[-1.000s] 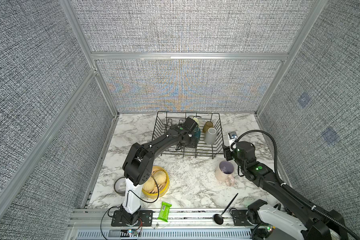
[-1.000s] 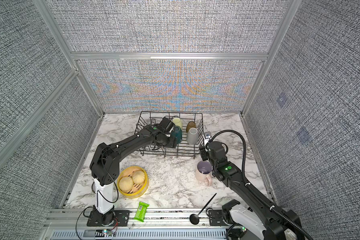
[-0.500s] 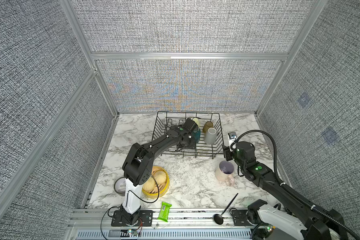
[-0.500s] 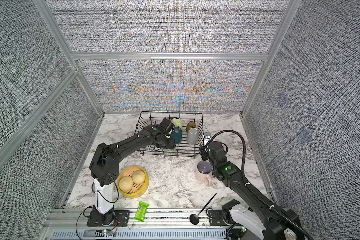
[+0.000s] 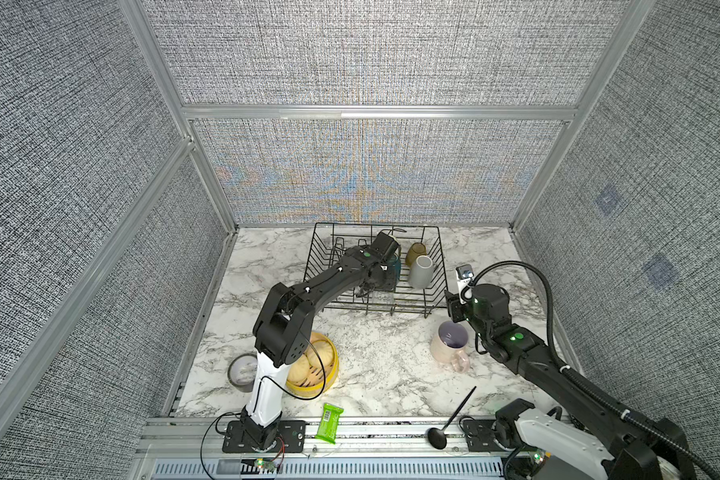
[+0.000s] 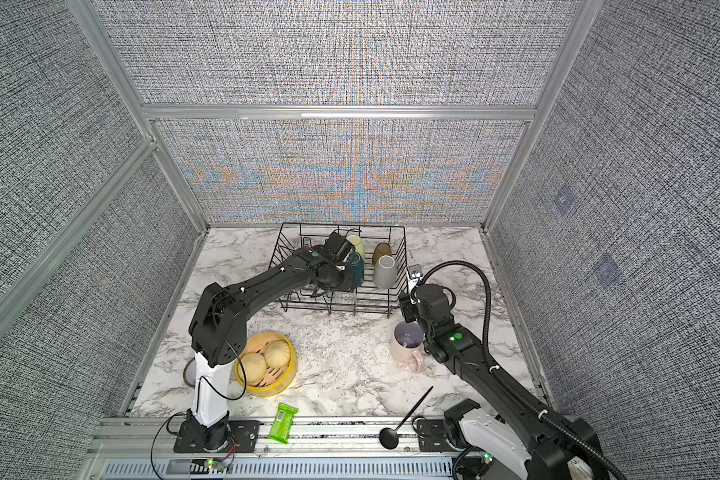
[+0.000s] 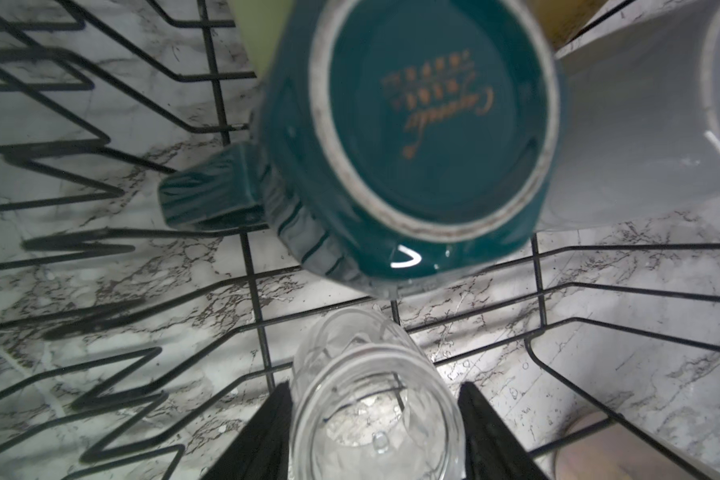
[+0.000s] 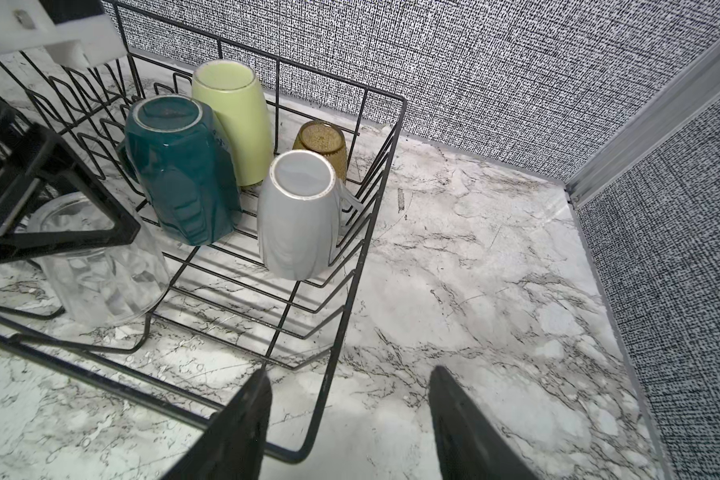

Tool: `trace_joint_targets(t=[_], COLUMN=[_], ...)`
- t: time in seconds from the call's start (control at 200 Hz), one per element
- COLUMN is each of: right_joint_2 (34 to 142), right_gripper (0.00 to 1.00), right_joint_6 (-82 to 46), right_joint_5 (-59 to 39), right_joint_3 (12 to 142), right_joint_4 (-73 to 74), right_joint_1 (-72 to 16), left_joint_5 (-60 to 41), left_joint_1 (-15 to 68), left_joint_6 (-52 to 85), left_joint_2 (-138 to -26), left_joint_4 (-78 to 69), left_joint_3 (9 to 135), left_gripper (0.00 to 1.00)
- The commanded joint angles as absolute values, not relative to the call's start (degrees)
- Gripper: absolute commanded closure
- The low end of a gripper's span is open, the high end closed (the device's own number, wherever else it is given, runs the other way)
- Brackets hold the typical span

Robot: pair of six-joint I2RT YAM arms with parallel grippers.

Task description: Load the cups into the dish rack

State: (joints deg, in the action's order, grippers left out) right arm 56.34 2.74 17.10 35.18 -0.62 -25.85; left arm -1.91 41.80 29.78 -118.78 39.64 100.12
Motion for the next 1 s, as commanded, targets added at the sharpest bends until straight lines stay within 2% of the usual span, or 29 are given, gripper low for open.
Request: trace_joint_targets(t=[0.0, 0.55, 0.995], right_joint_2=[56.22, 56.07, 56.15], right_gripper=[0.39, 0.39, 0.39], right_joint_6=[2.81, 2.72, 2.81], right_joint_5=[17.49, 17.66, 17.95], right_joint_3=[34.9, 34.74, 34.81], right_joint_4=[1.22, 1.38, 1.23], right_joint_1=[-25.84, -25.88, -25.84], left_joint_5=[-3.33, -2.15, 0.82], left_joint_1=[41.76, 42.14, 42.56], left_joint_6=[30.06, 30.25, 29.36], left_joint_2=[-120.04, -114.1, -114.39], left_joint_4=[42.81, 38.95, 35.65], left_joint_3=[101.0, 96.31, 95.81], left_gripper=[0.4, 0.44, 0.44])
